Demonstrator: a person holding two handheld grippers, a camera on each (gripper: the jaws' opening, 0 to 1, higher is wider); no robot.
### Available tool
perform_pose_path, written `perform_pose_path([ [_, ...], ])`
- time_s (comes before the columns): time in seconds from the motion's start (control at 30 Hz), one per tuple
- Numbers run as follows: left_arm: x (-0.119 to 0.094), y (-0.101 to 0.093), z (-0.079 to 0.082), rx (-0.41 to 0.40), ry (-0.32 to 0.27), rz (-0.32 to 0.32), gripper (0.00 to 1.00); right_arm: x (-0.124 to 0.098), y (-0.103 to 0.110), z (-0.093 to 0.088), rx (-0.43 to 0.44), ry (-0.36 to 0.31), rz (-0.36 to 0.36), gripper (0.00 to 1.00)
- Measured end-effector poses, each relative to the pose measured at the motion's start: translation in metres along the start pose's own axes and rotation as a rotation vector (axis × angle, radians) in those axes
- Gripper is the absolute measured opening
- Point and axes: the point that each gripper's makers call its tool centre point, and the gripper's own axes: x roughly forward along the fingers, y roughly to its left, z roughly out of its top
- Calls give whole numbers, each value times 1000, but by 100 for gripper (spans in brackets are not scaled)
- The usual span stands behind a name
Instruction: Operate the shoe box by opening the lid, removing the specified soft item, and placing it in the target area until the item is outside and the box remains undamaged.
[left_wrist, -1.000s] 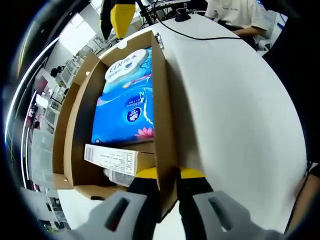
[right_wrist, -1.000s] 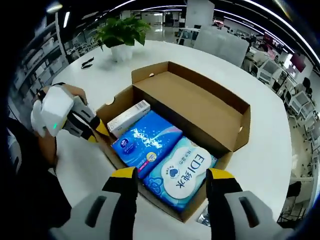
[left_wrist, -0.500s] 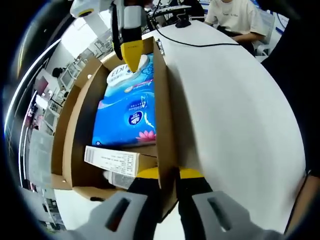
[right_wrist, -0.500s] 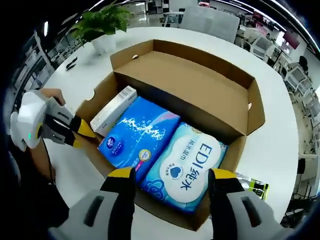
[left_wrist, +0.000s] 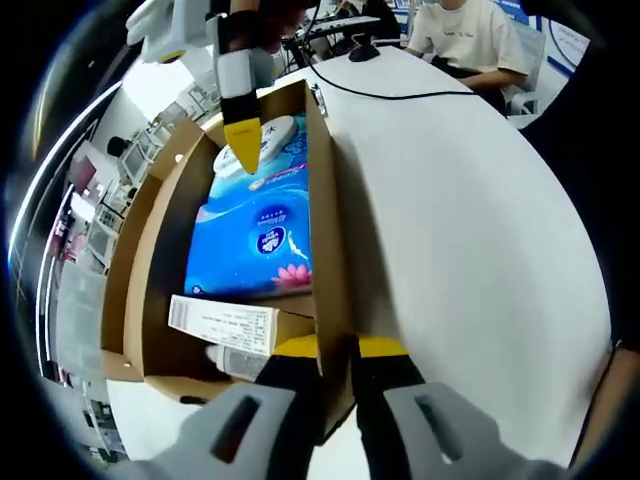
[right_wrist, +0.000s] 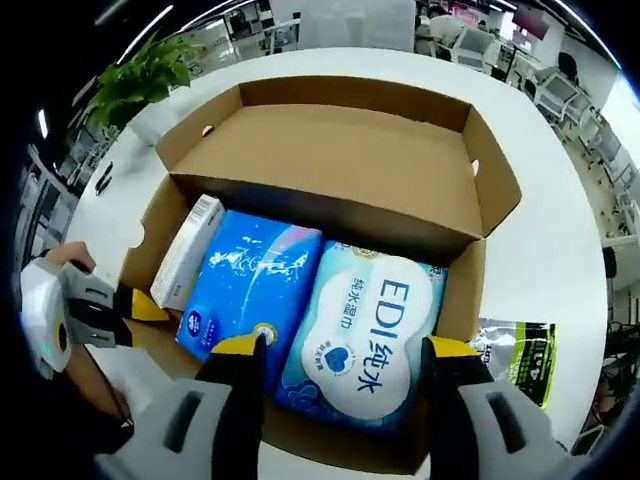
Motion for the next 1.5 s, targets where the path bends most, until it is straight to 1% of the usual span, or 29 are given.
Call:
perform_pose_path([
  [0.07, 0, 0, 0, 1, -6, -1, 9, 2, -3, 0, -13, 13, -24, 64],
  [0.13, -1, -1, 0, 4, -9, -2, 9, 4, -4, 0, -13, 14, -46, 61],
  [0.17, -1, -1, 0, 4, -8, -2, 9, 5, -8, 1, -15, 23, -70, 58],
  [0.2, -1, -1, -1, 8, -4, 1, 9, 5, -15, 3, 12, 25, -131, 54],
  [0.23, 0, -2, -1, 9, -2, 2, 9, 6, -17, 2, 28, 21, -159, 52],
  [0.27, 0, -2, -1, 15, 5, 3, 9, 10, -8, -1, 23, 25, -128, 54],
  [0.33, -1, -2, -2, 12, 8, 4, 9, 12, -7, 3, 37, 27, -132, 59],
  [0.37, -1, -2, -2, 13, 6, 4, 9, 12, -8, 1, 10, 47, -154, 58],
  [0.4, -1, -2, -2, 12, 4, 4, 9, 12, -8, 0, -4, 62, -155, 58],
  [0.57, -1, -3, -3, 11, 7, 5, 9, 15, -9, 1, -19, 116, -170, 58],
  [0.6, -1, -2, -3, 9, 6, 4, 9, 15, -9, 0, -25, 134, -178, 58],
  [0.63, -1, -3, -3, 8, 7, 5, 9, 16, -10, -2, -56, 163, -190, 58],
  [0.7, -2, -3, -4, 2, 10, 5, 9, 17, -9, -3, -82, 184, -191, 58],
  [0.73, -2, -3, -4, 1, 10, 5, 9, 18, -7, -4, -77, 199, -182, 59],
  [0.8, -2, -3, -4, 2, 10, 5, 9, 20, -12, -1, -85, 221, -159, 59],
  [0.87, -2, -4, -4, 3, 11, 5, 9, 20, -13, -1, -65, 223, -144, 59],
  [0.93, -2, -4, -4, 0, 10, 5, 9, 21, -16, 2, -70, 231, -143, 59],
  [1.1, -2, -5, -4, -8, 15, 3, 8, 25, -20, 2, -69, 250, -158, 59],
  [1.2, -2, -5, -4, -16, 17, 1, 8, 27, -22, 2, -65, 269, -188, 60],
  [1.27, -1, -6, -4, -13, 17, -1, 8, 30, -23, 4, -79, 278, -200, 61],
  [1.3, -1, -6, -4, -12, 17, -1, 8, 29, -21, 1, -101, 281, -207, 61],
  [1.4, -1, -6, -4, -12, 16, -2, 8, 27, -18, -1, -133, 240, -215, 62],
  [1.43, -1, -6, -3, -10, 17, -2, 8, 28, -16, -1, -147, 233, -210, 62],
  [1.47, -1, -6, -3, -8, 19, -3, 8, 28, -13, 0, -182, 229, -204, 62],
  [1.5, -1, -6, -3, -4, 21, -4, 8, 28, -13, -1, -180, 232, -212, 62],
])
